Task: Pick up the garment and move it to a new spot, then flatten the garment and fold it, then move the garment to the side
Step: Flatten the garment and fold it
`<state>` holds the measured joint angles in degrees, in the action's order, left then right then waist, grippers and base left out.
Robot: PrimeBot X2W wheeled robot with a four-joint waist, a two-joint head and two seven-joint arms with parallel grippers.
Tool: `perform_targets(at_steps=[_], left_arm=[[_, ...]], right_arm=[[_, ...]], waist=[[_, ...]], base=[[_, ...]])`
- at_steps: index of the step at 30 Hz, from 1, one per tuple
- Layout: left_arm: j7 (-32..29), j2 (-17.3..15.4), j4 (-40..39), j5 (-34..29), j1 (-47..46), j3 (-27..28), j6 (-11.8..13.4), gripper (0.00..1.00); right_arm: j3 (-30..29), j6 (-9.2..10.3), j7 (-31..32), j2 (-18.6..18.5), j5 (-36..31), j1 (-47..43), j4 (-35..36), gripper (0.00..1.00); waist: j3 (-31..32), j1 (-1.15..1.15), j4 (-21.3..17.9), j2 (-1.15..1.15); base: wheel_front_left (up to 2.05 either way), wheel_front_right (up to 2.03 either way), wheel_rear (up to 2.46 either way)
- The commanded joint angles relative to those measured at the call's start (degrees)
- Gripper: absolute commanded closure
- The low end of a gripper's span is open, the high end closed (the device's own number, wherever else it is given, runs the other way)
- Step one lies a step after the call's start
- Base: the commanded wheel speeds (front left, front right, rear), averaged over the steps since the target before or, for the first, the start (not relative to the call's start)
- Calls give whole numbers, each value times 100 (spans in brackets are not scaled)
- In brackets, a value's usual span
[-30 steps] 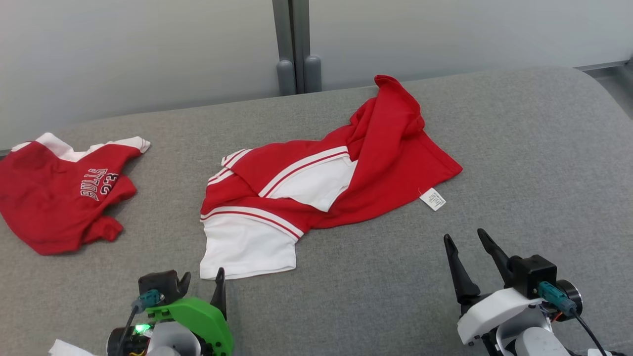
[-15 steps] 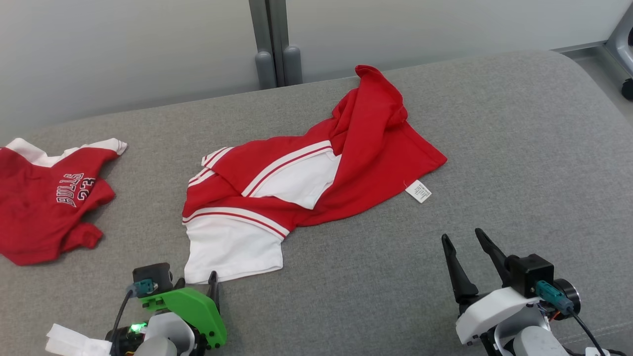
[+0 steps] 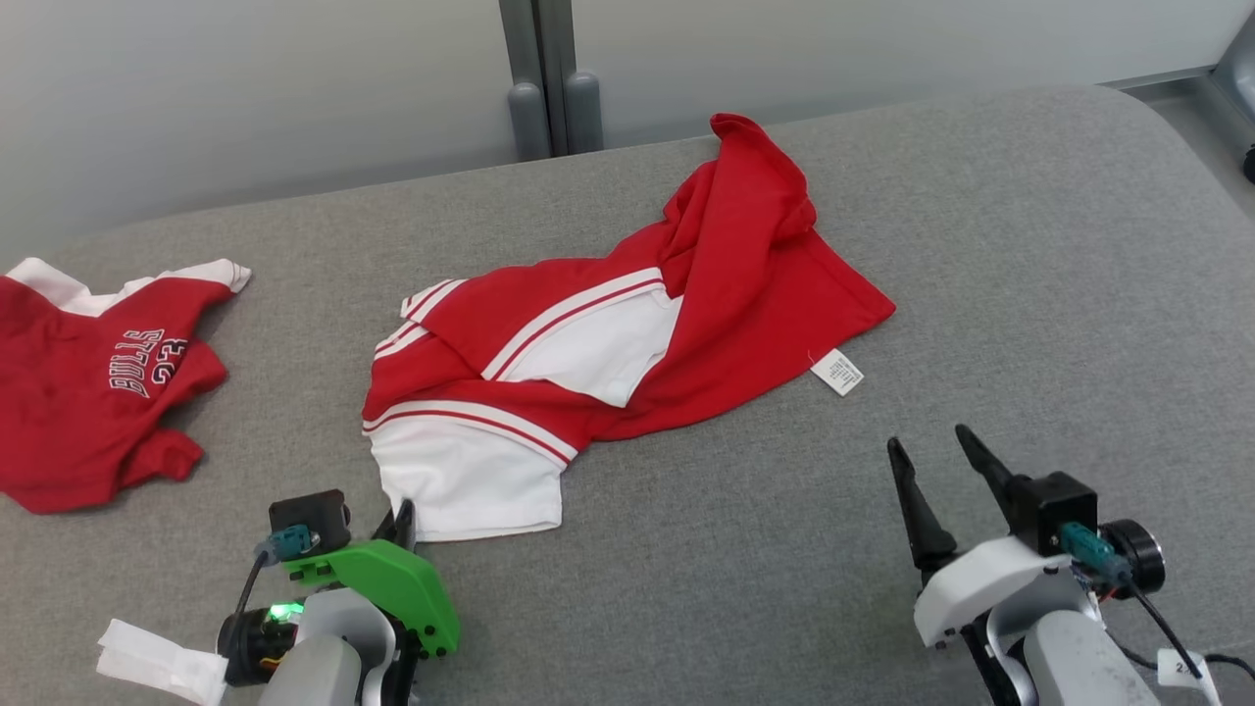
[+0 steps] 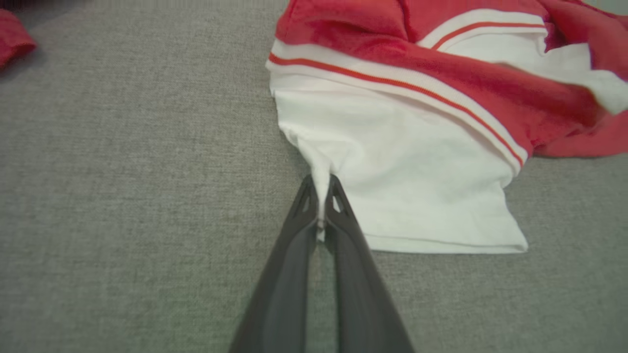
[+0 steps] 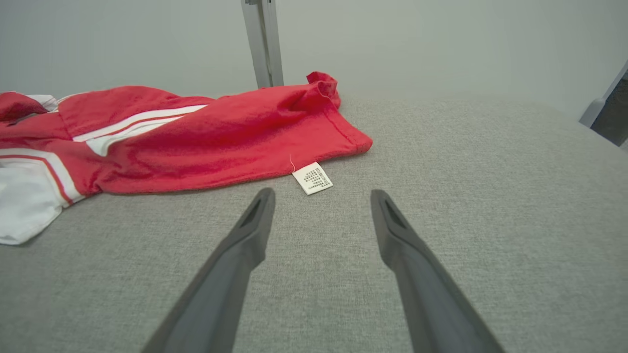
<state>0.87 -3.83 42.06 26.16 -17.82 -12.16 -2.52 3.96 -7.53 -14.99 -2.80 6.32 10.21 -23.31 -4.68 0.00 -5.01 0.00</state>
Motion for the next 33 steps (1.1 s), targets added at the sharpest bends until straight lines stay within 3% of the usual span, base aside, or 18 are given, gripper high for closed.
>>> perform_targets(at_steps=[1, 8, 13, 25, 31, 32, 33], left_arm=[[108, 1, -27, 27, -125, -6, -19, 100], [465, 23, -304, 44, -204, -99, -68, 100], [630, 42, -640, 29, -260, -231, -108, 100], [895, 77, -1287, 140, -389, -526, -54, 100], [923, 80, -1446, 177, -388, -563, -8, 100], [929, 81, -1470, 181, -390, -567, 3, 100], [938, 80, -1497, 189, -389, -570, 9, 100]], right_arm=[[-99, 8, -29, -18, -145, 201, -112, 0], [-895, 8, 450, -77, -990, 1396, -1032, 0], [-1084, 8, 929, -304, -1226, 2304, -1695, 0], [-529, 8, 1717, -772, -930, 3537, -3350, 0], [-169, 3, 2099, -700, -318, 3738, -3931, 0], [-118, 3, 2158, -663, -178, 3759, -3981, 8], [-43, 1, 2206, -629, -10, 3792, -4013, 56]], waist=[[-56, 0, 56, 0], [-317, 0, 309, 0], [-629, 0, 570, 0], [-1163, 0, 988, 0], [-1218, 0, 1007, 0], [-1222, 0, 1003, 0], [-1224, 0, 997, 0]], base=[[0, 0, 0], [0, 0, 0], [0, 0, 0], [0, 0, 0], [0, 0, 0], [0, 0, 0], [0, 0, 0]])
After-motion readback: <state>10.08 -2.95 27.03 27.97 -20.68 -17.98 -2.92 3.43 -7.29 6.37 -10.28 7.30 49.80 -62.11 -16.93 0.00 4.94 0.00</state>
